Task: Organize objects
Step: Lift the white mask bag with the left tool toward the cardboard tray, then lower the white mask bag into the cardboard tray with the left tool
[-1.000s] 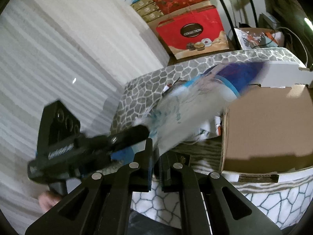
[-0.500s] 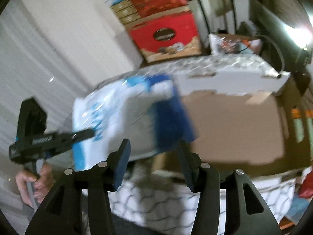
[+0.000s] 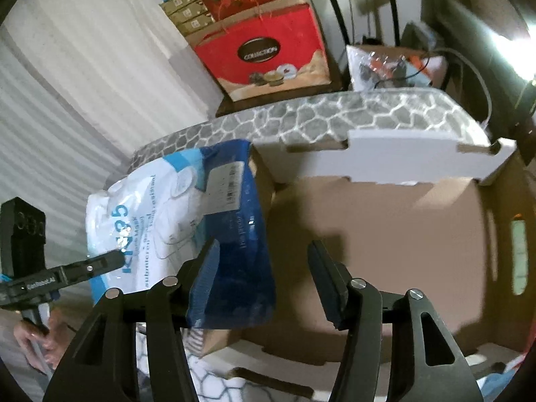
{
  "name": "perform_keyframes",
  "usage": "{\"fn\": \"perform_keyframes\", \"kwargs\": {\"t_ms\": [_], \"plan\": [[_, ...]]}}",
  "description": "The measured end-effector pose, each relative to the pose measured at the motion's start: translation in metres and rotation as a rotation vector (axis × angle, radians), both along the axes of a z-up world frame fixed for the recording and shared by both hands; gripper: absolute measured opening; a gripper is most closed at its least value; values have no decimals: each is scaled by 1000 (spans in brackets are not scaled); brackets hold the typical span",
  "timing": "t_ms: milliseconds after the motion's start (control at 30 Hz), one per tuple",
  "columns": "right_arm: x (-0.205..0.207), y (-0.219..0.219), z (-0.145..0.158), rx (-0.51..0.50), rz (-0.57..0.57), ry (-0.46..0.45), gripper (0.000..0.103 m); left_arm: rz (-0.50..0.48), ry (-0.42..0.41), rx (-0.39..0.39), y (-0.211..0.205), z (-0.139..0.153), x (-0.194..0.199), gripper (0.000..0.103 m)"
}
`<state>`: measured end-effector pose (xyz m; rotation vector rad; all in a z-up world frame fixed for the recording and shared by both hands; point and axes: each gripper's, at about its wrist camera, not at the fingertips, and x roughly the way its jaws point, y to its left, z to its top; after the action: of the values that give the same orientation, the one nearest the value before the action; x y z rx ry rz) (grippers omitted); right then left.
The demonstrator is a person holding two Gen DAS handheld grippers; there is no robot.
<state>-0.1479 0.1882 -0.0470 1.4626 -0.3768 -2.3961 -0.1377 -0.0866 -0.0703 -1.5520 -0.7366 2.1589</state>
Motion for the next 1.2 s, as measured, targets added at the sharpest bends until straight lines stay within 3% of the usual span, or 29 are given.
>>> {"fn": "perform_keyframes", "kwargs": {"t_ms": [67,233,533,767,1200], "plan": [[0,-1,0,-36,8,-11,35,-1,4,4,0,2,0,4],[7,-3,8,-34,13,5,12,-12,23,15,4,12,0,4],[22,14,26,-22,-15,53,9,-56,45,31,29,33,-10,4],[36,46,47,27,-69,96,8,-131,42,31,78,41,-19,4],[51,119,36,123,-203,77,8,-284,52,-122,182,33,-18,4]]}}
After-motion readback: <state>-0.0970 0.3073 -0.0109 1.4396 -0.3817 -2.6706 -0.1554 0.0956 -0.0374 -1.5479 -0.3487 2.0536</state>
